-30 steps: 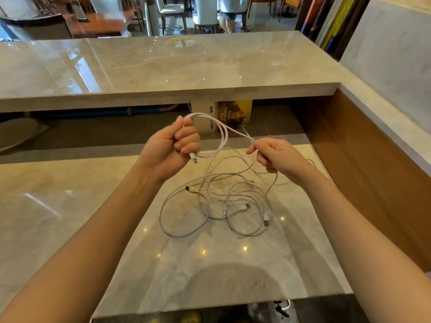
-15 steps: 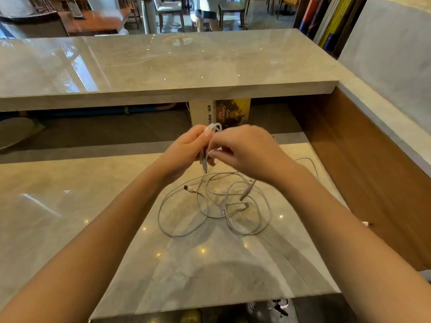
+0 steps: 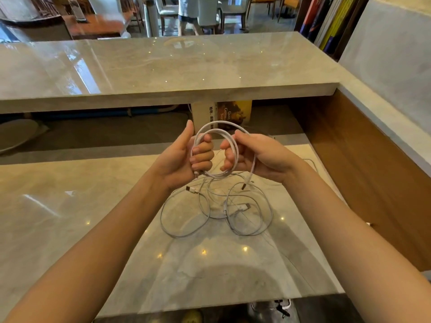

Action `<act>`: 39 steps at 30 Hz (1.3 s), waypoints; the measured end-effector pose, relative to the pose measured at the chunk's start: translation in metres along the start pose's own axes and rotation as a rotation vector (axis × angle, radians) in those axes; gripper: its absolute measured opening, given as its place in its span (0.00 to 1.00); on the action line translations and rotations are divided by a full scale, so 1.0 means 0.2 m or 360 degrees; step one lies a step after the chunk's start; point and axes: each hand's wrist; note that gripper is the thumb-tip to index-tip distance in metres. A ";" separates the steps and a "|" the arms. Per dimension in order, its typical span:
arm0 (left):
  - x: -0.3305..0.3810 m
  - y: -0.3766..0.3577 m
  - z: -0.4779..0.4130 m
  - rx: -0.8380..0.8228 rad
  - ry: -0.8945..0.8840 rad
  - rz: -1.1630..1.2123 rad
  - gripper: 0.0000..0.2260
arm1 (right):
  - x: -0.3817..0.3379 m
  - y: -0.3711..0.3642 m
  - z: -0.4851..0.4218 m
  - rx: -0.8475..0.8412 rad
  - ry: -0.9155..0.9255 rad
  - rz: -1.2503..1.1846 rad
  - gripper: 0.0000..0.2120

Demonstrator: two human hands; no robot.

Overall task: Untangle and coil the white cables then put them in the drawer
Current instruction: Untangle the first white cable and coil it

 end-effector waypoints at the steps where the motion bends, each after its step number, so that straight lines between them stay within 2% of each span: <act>1: -0.01 0.00 0.00 0.0017 -0.0005 -0.0004 0.18 | 0.00 0.00 0.00 -0.0011 0.0007 -0.0100 0.18; 5: -0.02 -0.02 0.01 0.0177 -0.0066 -0.0219 0.09 | 0.03 0.01 -0.01 0.0098 -0.0015 -0.0312 0.17; 8: -0.04 -0.06 0.00 0.0401 -0.0113 -0.0367 0.11 | 0.04 0.03 -0.02 0.0171 -0.0026 -0.0300 0.17; 10: -0.05 -0.07 0.00 0.0497 -0.0139 -0.0411 0.12 | 0.03 0.04 -0.01 0.0169 -0.0026 -0.0090 0.17; 12: -0.05 -0.06 0.02 0.0512 -0.0118 -0.0370 0.13 | 0.01 0.04 0.02 0.0173 0.0009 0.0547 0.16; 15: -0.03 -0.05 0.06 0.0498 -0.0044 -0.0332 0.14 | -0.04 0.04 0.05 0.0067 0.0135 0.2014 0.18; 16: -0.02 -0.05 0.07 0.0523 -0.0036 -0.0402 0.14 | -0.05 0.05 0.05 0.0005 0.0090 0.2327 0.19; 18: -0.02 -0.05 0.07 0.0623 -0.0033 -0.0635 0.14 | -0.06 0.08 0.03 -0.0019 -0.0089 0.2520 0.22; 20: -0.02 -0.06 0.07 0.0689 -0.0043 -0.0810 0.14 | -0.05 0.09 0.01 0.0079 -0.0154 0.2349 0.23; 24: -0.01 -0.08 0.06 0.0637 -0.0008 -0.0863 0.14 | -0.02 0.03 -0.03 0.0493 -0.0172 0.1227 0.19; 30: -0.01 -0.07 0.05 0.0751 -0.0016 -0.1152 0.13 | 0.08 -0.07 -0.03 0.0502 -0.0246 0.0535 0.26; 33: -0.01 -0.05 0.05 0.0810 0.0027 -0.1267 0.13 | 0.11 -0.08 -0.03 0.0465 -0.0251 0.0335 0.28; 36: -0.03 -0.06 0.02 0.0857 0.0004 -0.1290 0.13 | 0.14 -0.09 -0.03 0.0267 -0.0282 0.0098 0.30; 37: -0.04 -0.06 0.01 0.0921 -0.0028 -0.1341 0.13 | 0.15 -0.10 -0.03 0.0212 -0.0270 0.0092 0.29; 39: -0.05 -0.05 -0.01 0.1050 -0.0082 -0.1432 0.13 | 0.18 -0.12 -0.03 0.0237 -0.0214 0.0402 0.24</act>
Point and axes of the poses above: each hand's wrist, its own z-axis away from the middle knuckle, its own y-axis out of the back of the hand, x = y × z, and after that the axes turned 10 degrees about y, right-handed
